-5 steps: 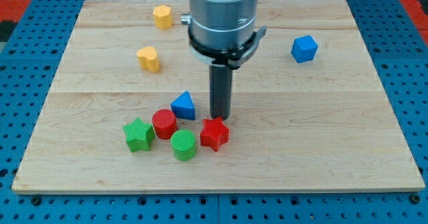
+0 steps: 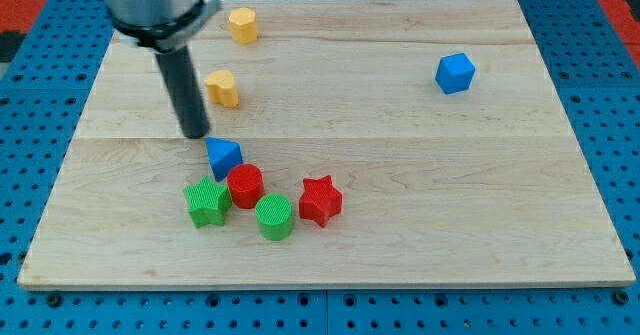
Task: Move the blue triangle diagonally to the bottom left of the blue cube
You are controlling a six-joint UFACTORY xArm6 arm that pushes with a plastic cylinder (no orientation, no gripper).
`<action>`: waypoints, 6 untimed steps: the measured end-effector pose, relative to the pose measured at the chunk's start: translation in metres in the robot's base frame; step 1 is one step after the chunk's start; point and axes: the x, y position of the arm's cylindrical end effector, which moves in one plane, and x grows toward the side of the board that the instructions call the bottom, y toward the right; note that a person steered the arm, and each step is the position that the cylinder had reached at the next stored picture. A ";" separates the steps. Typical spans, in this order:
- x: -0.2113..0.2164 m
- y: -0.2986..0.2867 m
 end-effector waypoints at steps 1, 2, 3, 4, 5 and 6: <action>0.020 -0.055; 0.049 -0.021; 0.031 0.055; 0.028 0.111; 0.029 0.176; 0.025 0.246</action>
